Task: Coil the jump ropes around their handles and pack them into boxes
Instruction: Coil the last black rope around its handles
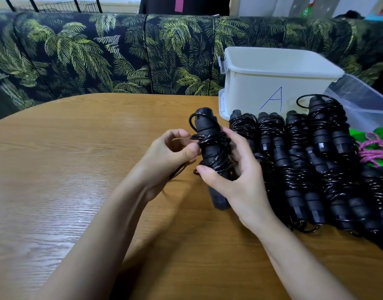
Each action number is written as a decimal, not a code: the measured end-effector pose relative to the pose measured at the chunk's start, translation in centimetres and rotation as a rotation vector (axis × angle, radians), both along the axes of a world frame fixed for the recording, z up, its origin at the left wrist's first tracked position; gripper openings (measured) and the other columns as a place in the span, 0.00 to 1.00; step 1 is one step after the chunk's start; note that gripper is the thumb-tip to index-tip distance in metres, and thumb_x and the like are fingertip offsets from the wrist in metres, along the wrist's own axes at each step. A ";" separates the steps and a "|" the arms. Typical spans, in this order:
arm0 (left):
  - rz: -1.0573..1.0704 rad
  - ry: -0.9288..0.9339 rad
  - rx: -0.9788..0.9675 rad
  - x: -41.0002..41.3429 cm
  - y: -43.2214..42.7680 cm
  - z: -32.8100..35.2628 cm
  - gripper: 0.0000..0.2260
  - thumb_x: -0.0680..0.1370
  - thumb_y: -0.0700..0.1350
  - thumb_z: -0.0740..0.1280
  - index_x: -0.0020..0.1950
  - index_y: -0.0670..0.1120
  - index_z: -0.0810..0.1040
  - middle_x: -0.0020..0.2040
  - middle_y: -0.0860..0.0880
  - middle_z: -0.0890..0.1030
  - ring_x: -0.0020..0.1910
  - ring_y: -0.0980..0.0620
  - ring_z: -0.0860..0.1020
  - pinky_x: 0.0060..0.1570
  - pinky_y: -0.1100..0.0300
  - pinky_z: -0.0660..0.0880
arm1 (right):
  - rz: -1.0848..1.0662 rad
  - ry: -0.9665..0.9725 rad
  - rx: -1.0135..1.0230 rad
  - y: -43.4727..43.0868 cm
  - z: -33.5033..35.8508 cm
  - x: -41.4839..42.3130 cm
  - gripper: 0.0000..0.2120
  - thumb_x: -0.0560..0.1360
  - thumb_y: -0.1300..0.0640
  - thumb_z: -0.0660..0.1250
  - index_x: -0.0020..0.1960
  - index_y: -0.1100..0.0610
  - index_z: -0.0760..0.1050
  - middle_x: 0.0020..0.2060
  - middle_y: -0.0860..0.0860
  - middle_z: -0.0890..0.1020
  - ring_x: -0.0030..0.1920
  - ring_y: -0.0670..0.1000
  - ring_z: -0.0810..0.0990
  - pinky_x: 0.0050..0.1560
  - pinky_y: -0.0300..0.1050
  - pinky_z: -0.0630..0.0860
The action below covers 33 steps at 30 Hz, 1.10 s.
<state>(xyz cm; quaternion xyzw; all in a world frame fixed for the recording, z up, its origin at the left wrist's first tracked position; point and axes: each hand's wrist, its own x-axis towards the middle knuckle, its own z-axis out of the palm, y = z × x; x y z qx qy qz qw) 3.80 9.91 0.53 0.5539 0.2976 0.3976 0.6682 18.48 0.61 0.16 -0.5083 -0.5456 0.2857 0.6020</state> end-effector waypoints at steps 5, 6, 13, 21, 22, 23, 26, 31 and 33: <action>-0.016 -0.015 0.067 0.2 -0.8 0.8 0.29 0.64 0.50 0.77 0.63 0.47 0.77 0.55 0.46 0.84 0.57 0.49 0.81 0.61 0.56 0.76 | 0.067 0.072 -0.016 0.3 -0.1 0.2 0.31 0.69 0.47 0.74 0.70 0.42 0.70 0.67 0.49 0.77 0.69 0.50 0.74 0.71 0.57 0.69; 0.044 -0.015 0.079 0.3 -0.8 0.8 0.26 0.64 0.50 0.76 0.61 0.48 0.78 0.54 0.46 0.85 0.57 0.48 0.81 0.62 0.54 0.76 | 0.075 0.062 -0.019 0.3 -0.1 0.3 0.32 0.70 0.47 0.74 0.72 0.44 0.68 0.68 0.47 0.76 0.69 0.48 0.73 0.72 0.57 0.68; 0.317 0.058 0.170 1.6 -2.1 1.1 0.30 0.62 0.46 0.81 0.61 0.44 0.78 0.49 0.47 0.83 0.42 0.63 0.81 0.39 0.70 0.75 | -0.046 -0.257 -0.044 0.4 -0.8 -0.3 0.48 0.68 0.52 0.78 0.80 0.47 0.54 0.69 0.32 0.66 0.69 0.29 0.63 0.65 0.25 0.61; 0.221 0.089 0.239 0.5 -1.6 1.6 0.27 0.64 0.45 0.78 0.63 0.50 0.79 0.42 0.57 0.83 0.39 0.55 0.80 0.41 0.64 0.77 | 0.075 0.000 -0.097 0.6 -0.2 1.3 0.44 0.70 0.42 0.72 0.80 0.49 0.55 0.71 0.45 0.74 0.71 0.44 0.71 0.73 0.53 0.67; 0.224 0.094 0.249 0.6 -1.6 1.6 0.28 0.64 0.45 0.78 0.63 0.50 0.79 0.43 0.56 0.82 0.39 0.54 0.80 0.43 0.63 0.78 | 0.076 0.000 -0.106 0.6 -0.2 1.3 0.45 0.70 0.41 0.71 0.80 0.49 0.54 0.72 0.45 0.73 0.72 0.43 0.70 0.74 0.54 0.66; 0.236 0.100 0.253 0.6 -1.6 1.5 0.28 0.63 0.45 0.78 0.64 0.51 0.79 0.43 0.55 0.82 0.39 0.54 0.79 0.44 0.62 0.78 | 0.069 -0.016 -0.117 0.6 -0.2 1.2 0.45 0.70 0.40 0.70 0.81 0.48 0.52 0.73 0.44 0.71 0.73 0.42 0.68 0.74 0.53 0.65; 0.283 0.095 0.241 0.9 -1.8 1.4 0.29 0.62 0.45 0.78 0.64 0.51 0.79 0.44 0.53 0.83 0.38 0.54 0.79 0.43 0.62 0.79 | 0.008 -0.111 -0.115 0.6 -0.5 0.7 0.45 0.72 0.38 0.66 0.81 0.46 0.46 0.78 0.43 0.62 0.76 0.39 0.60 0.77 0.48 0.59; 0.344 0.080 0.227 1.3 -2.0 1.1 0.30 0.63 0.45 0.82 0.64 0.49 0.80 0.44 0.53 0.84 0.37 0.54 0.79 0.36 0.66 0.75 | -0.222 -0.342 0.047 0.5 -0.8 0.1 0.38 0.77 0.46 0.66 0.80 0.53 0.53 0.77 0.50 0.63 0.76 0.41 0.59 0.72 0.30 0.56; 0.367 0.071 0.233 1.4 -1.9 0.9 0.28 0.64 0.44 0.82 0.63 0.50 0.80 0.47 0.50 0.84 0.38 0.53 0.80 0.36 0.63 0.76 | -0.310 -0.455 0.127 0.5 -1.0 -0.1 0.34 0.79 0.44 0.64 0.79 0.53 0.56 0.76 0.51 0.66 0.75 0.45 0.64 0.71 0.29 0.59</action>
